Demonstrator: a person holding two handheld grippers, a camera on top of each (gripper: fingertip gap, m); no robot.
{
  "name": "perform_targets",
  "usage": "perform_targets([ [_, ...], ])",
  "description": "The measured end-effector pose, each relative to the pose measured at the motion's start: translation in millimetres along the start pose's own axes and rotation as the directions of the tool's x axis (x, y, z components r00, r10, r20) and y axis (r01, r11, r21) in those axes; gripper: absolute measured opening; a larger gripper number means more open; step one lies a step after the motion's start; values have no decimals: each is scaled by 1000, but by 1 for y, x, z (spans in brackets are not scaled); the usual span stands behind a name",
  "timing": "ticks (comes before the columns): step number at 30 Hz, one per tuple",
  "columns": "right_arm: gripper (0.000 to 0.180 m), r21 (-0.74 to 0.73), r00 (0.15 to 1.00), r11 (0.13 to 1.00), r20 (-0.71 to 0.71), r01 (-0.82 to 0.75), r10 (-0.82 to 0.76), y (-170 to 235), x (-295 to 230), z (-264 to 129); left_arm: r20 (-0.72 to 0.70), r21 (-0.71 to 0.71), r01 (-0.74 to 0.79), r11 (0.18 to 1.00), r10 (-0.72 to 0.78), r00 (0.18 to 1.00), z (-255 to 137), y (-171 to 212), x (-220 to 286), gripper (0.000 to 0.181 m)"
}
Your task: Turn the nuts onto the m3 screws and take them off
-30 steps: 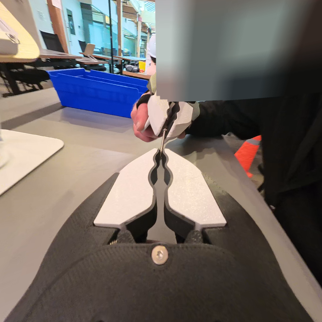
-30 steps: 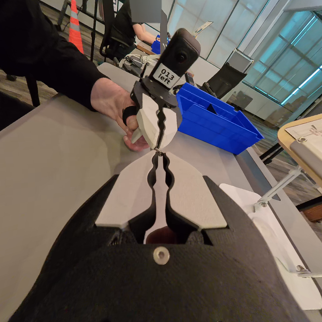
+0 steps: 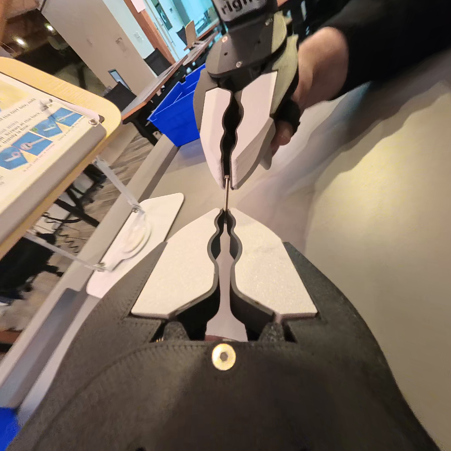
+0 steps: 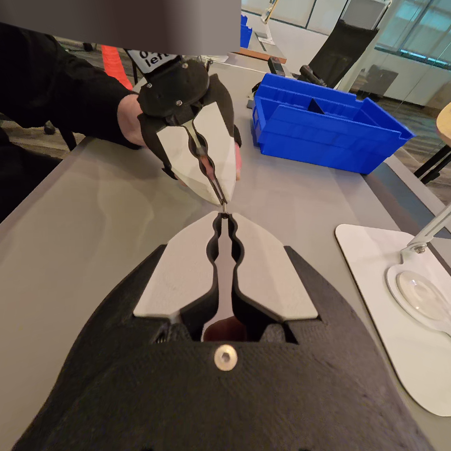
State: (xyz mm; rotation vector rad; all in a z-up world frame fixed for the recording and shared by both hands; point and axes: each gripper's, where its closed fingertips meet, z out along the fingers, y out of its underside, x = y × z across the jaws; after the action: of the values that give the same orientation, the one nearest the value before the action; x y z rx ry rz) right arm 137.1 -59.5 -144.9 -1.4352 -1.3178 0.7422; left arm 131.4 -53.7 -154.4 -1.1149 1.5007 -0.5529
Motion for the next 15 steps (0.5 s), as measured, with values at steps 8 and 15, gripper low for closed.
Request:
perform_targets([
  [8, 5, -12, 999, 999, 3, -45, 45, 4, 1, 3, 75, -86, -144, 986, 151, 986, 2, 8, -2, 1],
  [15, 5, -12, 999, 999, -8, -50, 49, 4, 2, 3, 82, -74, -114, 991, 120, 989, 1, 7, -5, 1],
])
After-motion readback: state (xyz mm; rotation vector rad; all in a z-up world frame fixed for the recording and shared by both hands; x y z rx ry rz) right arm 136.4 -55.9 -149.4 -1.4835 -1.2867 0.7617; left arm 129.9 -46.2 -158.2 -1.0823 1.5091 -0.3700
